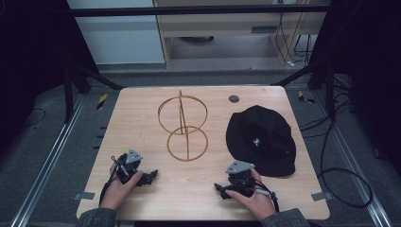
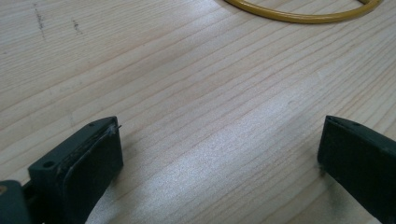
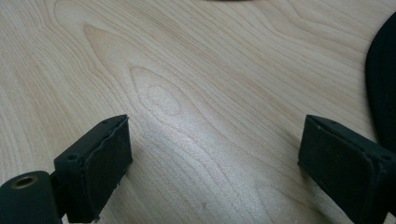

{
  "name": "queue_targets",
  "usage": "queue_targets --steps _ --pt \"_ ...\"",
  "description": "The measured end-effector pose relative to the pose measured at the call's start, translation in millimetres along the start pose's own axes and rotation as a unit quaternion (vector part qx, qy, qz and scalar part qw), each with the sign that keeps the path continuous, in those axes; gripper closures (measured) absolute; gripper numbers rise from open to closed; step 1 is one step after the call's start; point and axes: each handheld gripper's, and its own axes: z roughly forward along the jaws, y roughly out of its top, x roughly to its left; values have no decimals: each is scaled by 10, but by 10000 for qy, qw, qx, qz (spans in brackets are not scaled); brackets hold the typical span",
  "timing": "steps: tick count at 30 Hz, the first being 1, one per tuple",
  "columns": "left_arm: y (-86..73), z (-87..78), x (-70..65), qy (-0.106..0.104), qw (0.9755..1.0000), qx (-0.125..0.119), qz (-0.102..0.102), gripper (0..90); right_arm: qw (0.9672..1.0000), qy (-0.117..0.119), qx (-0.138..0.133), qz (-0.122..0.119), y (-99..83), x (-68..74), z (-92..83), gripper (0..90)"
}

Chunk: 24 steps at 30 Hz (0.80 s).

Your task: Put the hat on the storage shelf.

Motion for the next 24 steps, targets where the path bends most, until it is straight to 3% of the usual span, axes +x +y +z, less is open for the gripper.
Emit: queue_targets --steps 11,15,19,20,24 --pt "-1 -4 -3 14 10000 11 -11 0 10000 -19 51 45 1 4 -20 105" --pt "-2 -4 -4 15 10000 10 -13 0 9998 98 110 140 23 -12 -92 100" --pt "-5 -7 -7 17 10000 7 -25 0 9999 12 107 112 85 -75 -284 98" --pt "-6 -6 -6 19 10000 -5 -13 0 9999 -54 52 112 136 -128 -424 96" --pt "-7 -7 -6 22 10000 -6 -12 0 9998 -152 -51 117 217 -236 -658 91"
